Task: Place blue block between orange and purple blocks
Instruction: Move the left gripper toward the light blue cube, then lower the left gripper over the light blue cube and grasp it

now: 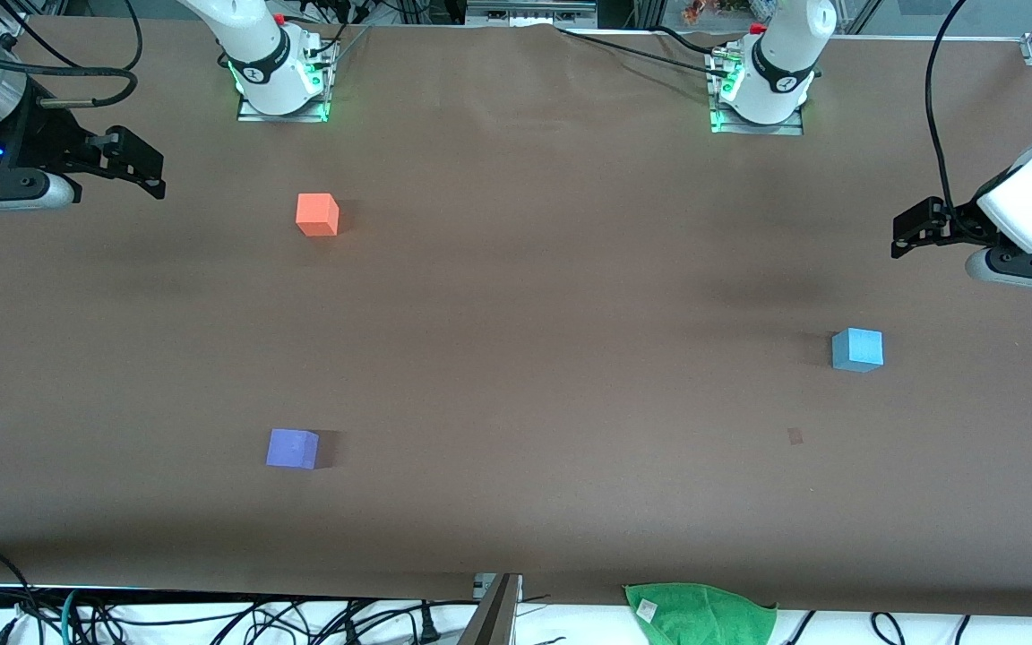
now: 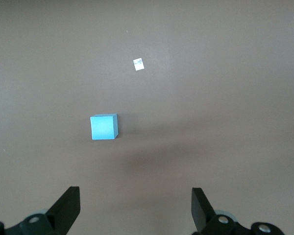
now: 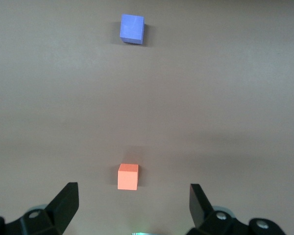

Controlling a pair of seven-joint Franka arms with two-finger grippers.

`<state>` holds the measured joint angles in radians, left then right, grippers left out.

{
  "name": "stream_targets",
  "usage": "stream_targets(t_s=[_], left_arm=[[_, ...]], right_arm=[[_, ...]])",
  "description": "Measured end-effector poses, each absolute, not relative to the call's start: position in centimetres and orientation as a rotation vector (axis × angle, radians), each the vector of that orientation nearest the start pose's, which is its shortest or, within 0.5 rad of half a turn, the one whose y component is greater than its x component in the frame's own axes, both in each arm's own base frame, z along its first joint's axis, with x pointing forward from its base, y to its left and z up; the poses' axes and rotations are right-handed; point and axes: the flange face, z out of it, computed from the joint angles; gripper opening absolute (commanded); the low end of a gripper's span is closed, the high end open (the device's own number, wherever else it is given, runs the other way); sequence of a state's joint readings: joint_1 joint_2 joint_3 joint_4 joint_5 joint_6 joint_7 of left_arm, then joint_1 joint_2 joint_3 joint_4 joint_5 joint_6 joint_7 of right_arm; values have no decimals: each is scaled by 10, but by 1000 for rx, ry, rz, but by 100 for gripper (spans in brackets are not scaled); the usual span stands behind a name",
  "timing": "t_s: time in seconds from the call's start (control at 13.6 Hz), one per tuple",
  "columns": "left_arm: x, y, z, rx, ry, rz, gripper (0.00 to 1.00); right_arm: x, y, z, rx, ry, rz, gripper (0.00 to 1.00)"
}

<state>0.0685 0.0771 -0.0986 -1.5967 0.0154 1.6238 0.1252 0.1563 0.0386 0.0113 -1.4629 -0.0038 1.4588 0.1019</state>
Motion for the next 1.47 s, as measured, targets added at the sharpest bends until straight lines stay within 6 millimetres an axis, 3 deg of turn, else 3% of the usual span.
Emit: stream_targets(t_s=[0.73, 1.1, 1.32, 1.47], left_arm=[[583, -15, 557, -3127, 249, 165, 100], [605, -3, 550, -3113, 229, 155, 100], [621, 4, 534, -3076, 226, 153, 100], [635, 15, 505, -3080, 208, 172, 100]], right_arm=[[548, 92, 644, -3148, -103, 67, 100], [548, 92, 643, -3148, -103, 67, 100], [548, 92, 643, -3148, -103, 68, 100], [548, 92, 643, -3148, -103, 69, 100]])
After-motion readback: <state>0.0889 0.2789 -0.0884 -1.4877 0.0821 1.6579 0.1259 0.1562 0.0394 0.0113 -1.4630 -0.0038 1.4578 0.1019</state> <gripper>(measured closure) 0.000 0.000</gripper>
